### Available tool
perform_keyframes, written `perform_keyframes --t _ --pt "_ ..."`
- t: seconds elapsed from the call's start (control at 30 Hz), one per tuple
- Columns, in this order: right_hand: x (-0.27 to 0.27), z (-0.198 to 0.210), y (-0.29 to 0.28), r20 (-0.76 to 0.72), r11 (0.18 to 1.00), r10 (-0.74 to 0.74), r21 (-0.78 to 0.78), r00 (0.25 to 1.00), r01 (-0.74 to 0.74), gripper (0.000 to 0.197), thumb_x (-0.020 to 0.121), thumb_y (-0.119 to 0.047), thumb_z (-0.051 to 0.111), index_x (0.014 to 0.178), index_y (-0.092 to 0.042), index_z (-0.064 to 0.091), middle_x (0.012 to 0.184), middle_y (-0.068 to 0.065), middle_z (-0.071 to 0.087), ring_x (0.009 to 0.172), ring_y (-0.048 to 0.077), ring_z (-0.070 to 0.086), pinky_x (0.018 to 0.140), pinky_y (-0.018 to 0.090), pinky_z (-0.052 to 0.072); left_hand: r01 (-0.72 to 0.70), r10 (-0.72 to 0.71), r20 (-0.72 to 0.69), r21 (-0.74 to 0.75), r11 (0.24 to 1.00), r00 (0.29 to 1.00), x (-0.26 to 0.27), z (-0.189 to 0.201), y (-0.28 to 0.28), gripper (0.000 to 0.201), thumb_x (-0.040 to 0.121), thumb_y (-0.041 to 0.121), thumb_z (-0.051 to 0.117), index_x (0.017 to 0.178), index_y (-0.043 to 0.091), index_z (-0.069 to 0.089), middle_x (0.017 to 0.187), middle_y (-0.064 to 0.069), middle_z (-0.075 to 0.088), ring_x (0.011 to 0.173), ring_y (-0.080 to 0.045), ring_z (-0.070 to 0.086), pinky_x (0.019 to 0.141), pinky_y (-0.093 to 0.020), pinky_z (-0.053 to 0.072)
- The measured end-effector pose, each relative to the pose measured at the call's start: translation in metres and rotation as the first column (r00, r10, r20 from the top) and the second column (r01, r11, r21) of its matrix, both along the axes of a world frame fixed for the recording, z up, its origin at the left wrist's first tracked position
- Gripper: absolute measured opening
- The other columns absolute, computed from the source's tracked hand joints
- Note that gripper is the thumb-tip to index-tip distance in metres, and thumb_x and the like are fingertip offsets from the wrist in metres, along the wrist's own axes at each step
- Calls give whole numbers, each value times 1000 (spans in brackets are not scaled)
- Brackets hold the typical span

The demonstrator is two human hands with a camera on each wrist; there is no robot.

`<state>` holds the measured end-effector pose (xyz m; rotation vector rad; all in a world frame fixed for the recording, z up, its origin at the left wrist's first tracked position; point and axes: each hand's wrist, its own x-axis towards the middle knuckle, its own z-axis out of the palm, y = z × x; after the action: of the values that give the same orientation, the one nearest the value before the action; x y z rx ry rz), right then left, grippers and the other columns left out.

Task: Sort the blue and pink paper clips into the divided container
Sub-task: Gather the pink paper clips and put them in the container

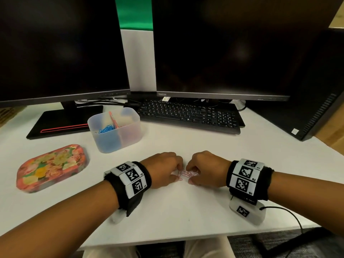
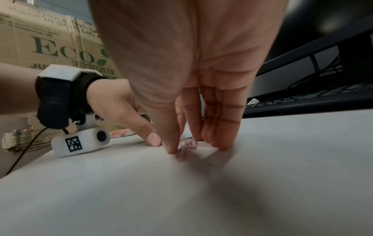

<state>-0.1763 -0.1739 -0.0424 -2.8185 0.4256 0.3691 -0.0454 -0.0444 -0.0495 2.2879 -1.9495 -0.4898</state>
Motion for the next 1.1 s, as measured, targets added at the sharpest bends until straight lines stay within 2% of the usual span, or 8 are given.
perform_keyframes --t 0.1,0.2,0.3,0.47,0.7,0.8,0.93,1.1 --pt "3 1 0 33 1000 -3 6 999 3 23 86 -28 63 105 -18 71 98 2 68 89 18 57 77 29 48 -16 16 1 -5 1000 1000 -1 -1 -7 29 93 36 60 117 21 59 114 1 55 109 -18 52 87 -26 41" --pt "8 -1 1 50 1000 -26 14 998 25 12 86 -22 59 89 -20 71 91 2 70 85 20 60 74 28 49 -41 41 -7 -19 999 999 -4 -1 -13 24 93 35 59 111 19 65 112 -2 59 106 -20 56 87 -27 45" --pt "14 0 3 -2 1000 -31 -3 1000 31 12 88 -18 55 77 -22 60 86 3 66 82 23 60 72 31 50 -52 52 -5 -6 999 999 -4 0 -17 19 94 29 58 107 18 67 111 -3 61 104 -22 59 88 -30 48" --pt "23 1 4 -114 998 -58 -28 992 55 19 90 -19 47 90 -12 64 97 9 66 89 28 64 81 41 56 -54 53 5 83 995 999 3 -3 -17 21 96 36 52 105 21 62 111 -1 56 102 -21 57 86 -28 44" --pt "33 11 0 -191 1000 -3 -25 982 -2 21 92 -22 50 105 -18 65 103 0 64 93 19 57 82 31 50 -35 37 -15 99 994 999 19 -2 -9 13 96 28 52 104 21 60 112 1 51 92 -13 46 82 -23 37" --pt "35 13 -3 -195 1000 -2 -18 981 -1 18 91 -21 52 104 -20 64 97 -4 62 90 18 56 78 28 47 -56 56 -6 69 996 998 26 -3 -5 9 95 24 52 99 21 59 103 5 50 90 -12 44 78 -21 33" --pt "34 19 -10 -152 999 -16 28 988 21 22 90 -17 48 101 -17 67 103 -1 68 91 16 57 78 27 48 -86 86 20 35 996 996 32 -5 0 6 95 23 51 94 22 57 94 8 49 87 -12 44 74 -21 32" --pt "44 35 -19 -36 996 -32 78 999 35 19 89 -17 50 92 -22 68 87 -13 62 80 7 55 69 19 41 -155 156 -3 25 988 988 39 -2 8 8 94 22 50 90 24 58 88 6 56 83 -16 53 71 -26 44"
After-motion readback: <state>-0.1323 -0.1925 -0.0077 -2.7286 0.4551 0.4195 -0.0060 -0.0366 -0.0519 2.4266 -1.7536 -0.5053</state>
